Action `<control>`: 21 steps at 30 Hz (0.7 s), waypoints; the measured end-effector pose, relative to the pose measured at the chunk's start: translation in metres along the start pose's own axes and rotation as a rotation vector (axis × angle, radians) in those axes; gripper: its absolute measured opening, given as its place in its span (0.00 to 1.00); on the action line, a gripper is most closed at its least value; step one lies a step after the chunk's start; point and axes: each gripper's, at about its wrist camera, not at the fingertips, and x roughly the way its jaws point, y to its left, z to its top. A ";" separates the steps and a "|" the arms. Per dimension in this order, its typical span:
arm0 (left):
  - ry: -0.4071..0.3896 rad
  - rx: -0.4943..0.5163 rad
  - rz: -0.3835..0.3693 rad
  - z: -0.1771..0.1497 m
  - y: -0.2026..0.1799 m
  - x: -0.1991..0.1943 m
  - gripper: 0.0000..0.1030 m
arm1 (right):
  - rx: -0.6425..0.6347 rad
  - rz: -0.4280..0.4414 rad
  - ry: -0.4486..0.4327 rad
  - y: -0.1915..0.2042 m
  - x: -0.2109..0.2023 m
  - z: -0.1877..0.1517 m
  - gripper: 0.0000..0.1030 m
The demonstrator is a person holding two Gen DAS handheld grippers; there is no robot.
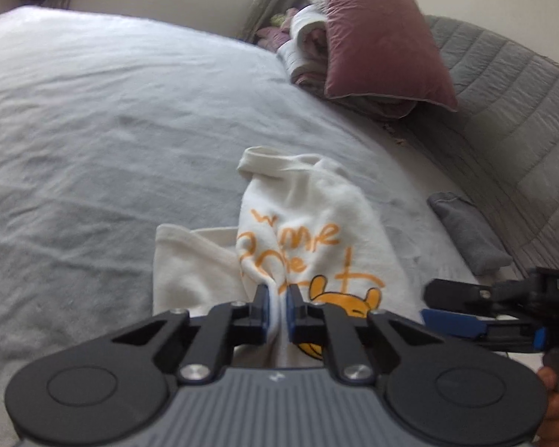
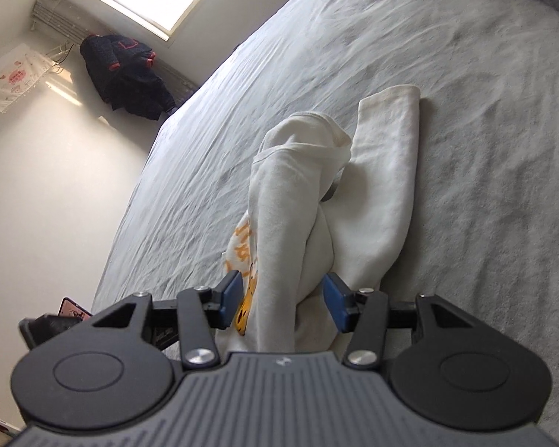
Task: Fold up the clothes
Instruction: 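Close the right gripper on the sweatshirt while the left gripper grasps its body, then lift the sweatshirt up with both grippers and shake it open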
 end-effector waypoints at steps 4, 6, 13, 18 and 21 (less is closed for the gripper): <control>-0.079 0.093 -0.079 -0.003 -0.018 -0.019 0.09 | -0.015 0.003 -0.045 0.003 -0.002 0.004 0.51; -0.105 0.150 -0.122 -0.007 -0.027 -0.026 0.09 | -0.039 0.021 -0.074 0.006 -0.004 0.006 0.51; -0.115 0.325 -0.255 -0.024 -0.056 -0.037 0.09 | -0.134 0.095 -0.146 0.021 -0.008 0.009 0.51; -0.062 0.471 -0.311 -0.043 -0.074 -0.034 0.09 | -0.204 0.103 -0.180 0.024 -0.007 0.014 0.51; -0.028 0.536 -0.340 -0.051 -0.082 -0.034 0.09 | -0.255 0.045 -0.186 0.027 -0.004 0.015 0.51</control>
